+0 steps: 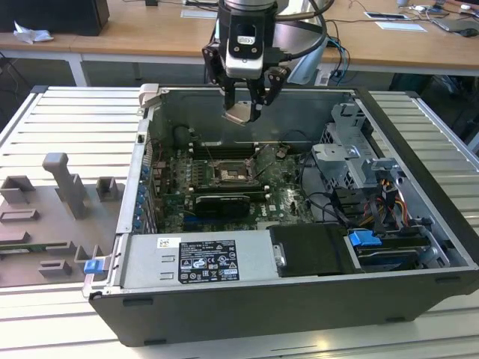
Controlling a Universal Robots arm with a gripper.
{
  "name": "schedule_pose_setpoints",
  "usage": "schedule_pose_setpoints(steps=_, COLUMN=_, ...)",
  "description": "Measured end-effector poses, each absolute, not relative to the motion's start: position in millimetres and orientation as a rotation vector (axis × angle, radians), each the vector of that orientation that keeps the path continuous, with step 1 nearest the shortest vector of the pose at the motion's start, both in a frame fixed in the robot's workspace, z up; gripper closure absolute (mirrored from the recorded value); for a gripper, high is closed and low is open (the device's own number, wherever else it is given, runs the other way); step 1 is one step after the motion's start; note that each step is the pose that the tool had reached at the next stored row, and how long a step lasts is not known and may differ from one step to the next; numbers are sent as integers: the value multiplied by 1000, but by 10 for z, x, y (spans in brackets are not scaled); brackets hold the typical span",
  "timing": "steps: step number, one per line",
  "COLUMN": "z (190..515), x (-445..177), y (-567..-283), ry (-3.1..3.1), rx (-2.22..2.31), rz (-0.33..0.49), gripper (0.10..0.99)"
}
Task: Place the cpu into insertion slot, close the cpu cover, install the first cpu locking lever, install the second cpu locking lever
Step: 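Place the cpu into insertion slot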
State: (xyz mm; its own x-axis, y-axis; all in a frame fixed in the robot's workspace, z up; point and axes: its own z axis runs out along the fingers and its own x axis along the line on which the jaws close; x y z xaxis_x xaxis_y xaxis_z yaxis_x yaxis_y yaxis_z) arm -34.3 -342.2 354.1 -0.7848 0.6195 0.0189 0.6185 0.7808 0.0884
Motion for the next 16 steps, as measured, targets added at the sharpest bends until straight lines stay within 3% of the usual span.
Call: schedule_pose_setpoints(steps=16, z=3511, x=-343, y=-3422, ry=2826, rx=1318, rz=137, gripper=557)
